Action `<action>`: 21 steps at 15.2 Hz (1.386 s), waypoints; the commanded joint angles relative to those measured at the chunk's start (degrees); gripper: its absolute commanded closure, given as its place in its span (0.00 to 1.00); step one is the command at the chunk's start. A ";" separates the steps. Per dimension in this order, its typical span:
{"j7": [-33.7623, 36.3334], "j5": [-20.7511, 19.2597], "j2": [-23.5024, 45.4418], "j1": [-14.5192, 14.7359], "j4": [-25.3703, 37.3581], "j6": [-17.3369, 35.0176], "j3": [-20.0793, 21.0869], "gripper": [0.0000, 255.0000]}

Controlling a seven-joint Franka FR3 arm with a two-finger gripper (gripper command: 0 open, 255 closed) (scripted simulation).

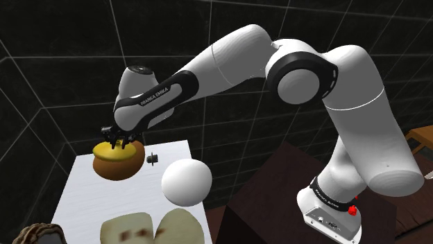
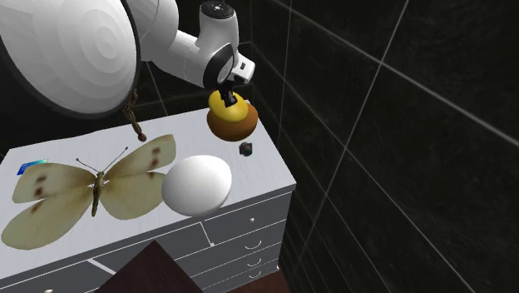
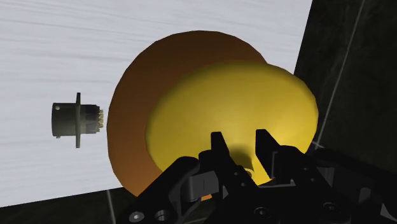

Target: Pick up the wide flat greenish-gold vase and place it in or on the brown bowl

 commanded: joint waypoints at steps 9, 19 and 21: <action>-0.03 0.03 0.06 0.02 -0.12 0.25 0.04 0.00; -0.27 0.07 -7.31 -0.54 -5.57 -1.79 -0.23 0.00; -0.27 0.07 -7.30 -0.54 -5.56 -1.79 -0.23 0.00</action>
